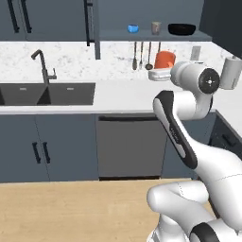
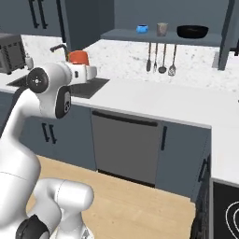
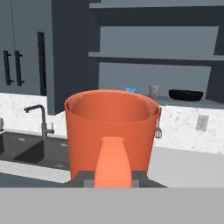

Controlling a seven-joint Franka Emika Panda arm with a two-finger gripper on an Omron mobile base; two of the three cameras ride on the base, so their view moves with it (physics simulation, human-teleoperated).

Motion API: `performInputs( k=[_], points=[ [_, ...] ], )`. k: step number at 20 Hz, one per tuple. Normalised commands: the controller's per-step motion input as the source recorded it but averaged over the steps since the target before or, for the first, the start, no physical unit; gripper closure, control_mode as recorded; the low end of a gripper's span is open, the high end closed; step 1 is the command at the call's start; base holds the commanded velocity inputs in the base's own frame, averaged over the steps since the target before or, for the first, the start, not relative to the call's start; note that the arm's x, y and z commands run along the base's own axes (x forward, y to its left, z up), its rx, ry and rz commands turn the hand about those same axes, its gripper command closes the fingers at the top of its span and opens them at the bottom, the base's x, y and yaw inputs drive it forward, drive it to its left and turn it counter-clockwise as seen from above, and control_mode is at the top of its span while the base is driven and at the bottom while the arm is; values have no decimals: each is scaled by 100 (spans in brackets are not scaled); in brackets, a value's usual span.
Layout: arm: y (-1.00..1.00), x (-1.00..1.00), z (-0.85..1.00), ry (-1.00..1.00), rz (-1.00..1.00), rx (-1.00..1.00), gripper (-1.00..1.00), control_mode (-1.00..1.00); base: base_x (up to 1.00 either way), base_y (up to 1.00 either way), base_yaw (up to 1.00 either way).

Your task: Gather all objects into one cabinet and sort the glasses and bowls to opposite sides.

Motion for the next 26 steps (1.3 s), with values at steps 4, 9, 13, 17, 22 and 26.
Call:
performInputs(
  k=[4, 9, 13, 17, 22, 26],
  points=[
    [0, 0, 0, 0, 0, 0, 100, 100, 98, 0, 6],
    [0, 0, 0, 0, 0, 0, 100, 100, 100, -4, 4],
    [0, 0, 0, 0, 0, 0, 100, 100, 92, -6, 0],
    [0, 0, 0, 0, 0, 0, 100, 100, 96, -6, 0],
    [0, 0, 0, 0, 0, 0, 100, 100, 100, -1, 1],
    [0, 0, 0, 0, 0, 0, 100, 100, 98, 0, 1]
  ],
)
